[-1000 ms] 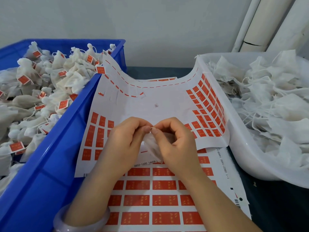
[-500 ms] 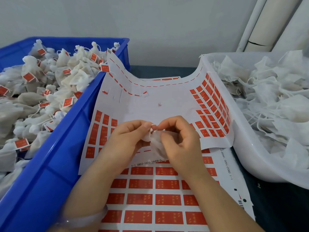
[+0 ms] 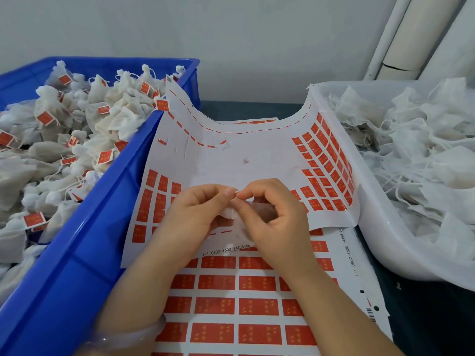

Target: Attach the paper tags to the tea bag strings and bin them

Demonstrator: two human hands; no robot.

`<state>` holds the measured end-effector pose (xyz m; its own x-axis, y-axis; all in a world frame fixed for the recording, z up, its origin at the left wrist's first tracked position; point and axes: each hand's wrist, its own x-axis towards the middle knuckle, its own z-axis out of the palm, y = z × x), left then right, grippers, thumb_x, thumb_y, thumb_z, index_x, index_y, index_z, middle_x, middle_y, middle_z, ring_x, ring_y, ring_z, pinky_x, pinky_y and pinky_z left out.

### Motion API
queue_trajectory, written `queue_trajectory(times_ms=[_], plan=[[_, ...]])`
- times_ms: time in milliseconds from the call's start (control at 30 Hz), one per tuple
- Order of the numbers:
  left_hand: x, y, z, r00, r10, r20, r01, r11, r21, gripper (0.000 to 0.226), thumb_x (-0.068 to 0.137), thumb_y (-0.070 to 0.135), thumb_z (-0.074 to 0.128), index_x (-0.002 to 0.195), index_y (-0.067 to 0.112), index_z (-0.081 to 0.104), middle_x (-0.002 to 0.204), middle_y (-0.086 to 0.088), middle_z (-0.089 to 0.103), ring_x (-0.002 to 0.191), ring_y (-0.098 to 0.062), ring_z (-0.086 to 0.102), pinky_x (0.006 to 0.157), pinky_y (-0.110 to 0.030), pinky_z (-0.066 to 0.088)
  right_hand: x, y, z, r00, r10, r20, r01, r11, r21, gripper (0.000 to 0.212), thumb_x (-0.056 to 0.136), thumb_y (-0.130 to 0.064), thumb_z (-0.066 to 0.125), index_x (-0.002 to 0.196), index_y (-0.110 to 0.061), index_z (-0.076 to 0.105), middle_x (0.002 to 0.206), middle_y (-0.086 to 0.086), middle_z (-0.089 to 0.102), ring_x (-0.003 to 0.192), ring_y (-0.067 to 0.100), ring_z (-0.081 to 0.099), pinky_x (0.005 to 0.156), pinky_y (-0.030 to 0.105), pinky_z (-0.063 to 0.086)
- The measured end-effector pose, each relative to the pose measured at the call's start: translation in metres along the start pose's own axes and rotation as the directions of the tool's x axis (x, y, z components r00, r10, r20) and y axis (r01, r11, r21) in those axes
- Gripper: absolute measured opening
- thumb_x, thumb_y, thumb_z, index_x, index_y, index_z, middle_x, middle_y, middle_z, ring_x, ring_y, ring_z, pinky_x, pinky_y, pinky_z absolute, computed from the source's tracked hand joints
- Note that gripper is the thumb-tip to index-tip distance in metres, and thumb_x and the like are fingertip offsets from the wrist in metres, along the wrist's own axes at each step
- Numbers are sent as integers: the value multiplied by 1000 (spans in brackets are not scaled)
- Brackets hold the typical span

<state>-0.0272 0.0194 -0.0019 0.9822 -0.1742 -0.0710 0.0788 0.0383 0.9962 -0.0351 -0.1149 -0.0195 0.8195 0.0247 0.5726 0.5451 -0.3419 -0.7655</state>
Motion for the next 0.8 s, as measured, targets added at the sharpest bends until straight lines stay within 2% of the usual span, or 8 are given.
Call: queue_trajectory(times_ms=[100, 233, 367, 467, 533, 633, 733, 800], plan=[[0, -1, 1, 1000, -5, -9, 5, 999, -35, 30, 74, 32, 58, 83, 6, 72, 81, -12, 70, 76, -20, 68, 70, -28, 58, 0, 1, 1, 998, 63, 8, -63, 998, 30, 4, 84, -24, 61, 87, -22, 60, 84, -15, 58, 84, -2, 55, 67, 5, 43], [0, 0, -2, 1000, 6, -25, -8, 998, -57, 29, 72, 33, 58, 90, 14, 72, 88, -10, 70, 88, -25, 67, 77, -34, 58, -1, 1, 0, 989, 147, -4, -146, 988, 57, 9, 86, -34, 59, 86, -37, 51, 85, -21, 56, 87, -4, 56, 65, 5, 46], [-2, 1, -2, 998, 68, 15, -69, 989, 128, 45, 53, 36, 73, 97, 28, 67, 92, 5, 70, 85, -14, 69, 69, -23, 56, -1, 3, -1, 981, 194, -20, -191, 976, 100, 9, 87, -31, 57, 84, -37, 51, 83, -20, 58, 86, -4, 57, 65, 6, 47], [-3, 2, 2, 994, 102, -26, -93, 970, 225, 32, 57, 36, 71, 89, 33, 67, 85, 11, 71, 76, -4, 68, 58, -9, 49, -1, 3, -1, 978, 211, -6, -208, 970, 127, 9, 88, -30, 56, 84, -37, 51, 82, -21, 58, 86, -5, 58, 65, 6, 47], [-3, 3, 2, 991, 128, -44, -113, 961, 252, 29, 58, 39, 68, 87, 32, 67, 81, 13, 71, 73, -4, 68, 57, -9, 49, 0, 1, -1, 975, 223, -3, -220, 964, 151, 2, 85, -37, 52, 84, -36, 51, 81, -21, 57, 85, -5, 58, 64, 5, 47], [-2, 3, 2, 986, 163, -47, -144, 952, 272, 31, 58, 42, 68, 87, 30, 67, 80, 11, 71, 73, -6, 68, 60, -12, 52, 0, 1, -2, 974, 228, -13, -223, 962, 158, 12, 79, -45, 47, 85, -36, 50, 81, -21, 57, 85, -7, 57, 63, 4, 45], [-2, 3, 4, 980, 198, -27, -182, 941, 284, 28, 60, 38, 70, 85, 25, 66, 77, 8, 70, 68, -8, 67, 59, -14, 53, 1, 4, -2, 975, 223, -13, -219, 965, 141, 3, 87, -34, 51, 85, -35, 50, 82, -21, 56, 84, -9, 56, 65, 3, 44], [-2, 3, 4, 977, 211, -14, -199, 940, 279, 28, 60, 35, 72, 84, 23, 65, 74, 7, 69, 62, -6, 65, 56, -14, 51, 0, 6, -2, 978, 207, -32, -203, 973, 109, 13, 90, -25, 54, 84, -36, 49, 82, -21, 56, 85, -10, 55, 67, 1, 42]])
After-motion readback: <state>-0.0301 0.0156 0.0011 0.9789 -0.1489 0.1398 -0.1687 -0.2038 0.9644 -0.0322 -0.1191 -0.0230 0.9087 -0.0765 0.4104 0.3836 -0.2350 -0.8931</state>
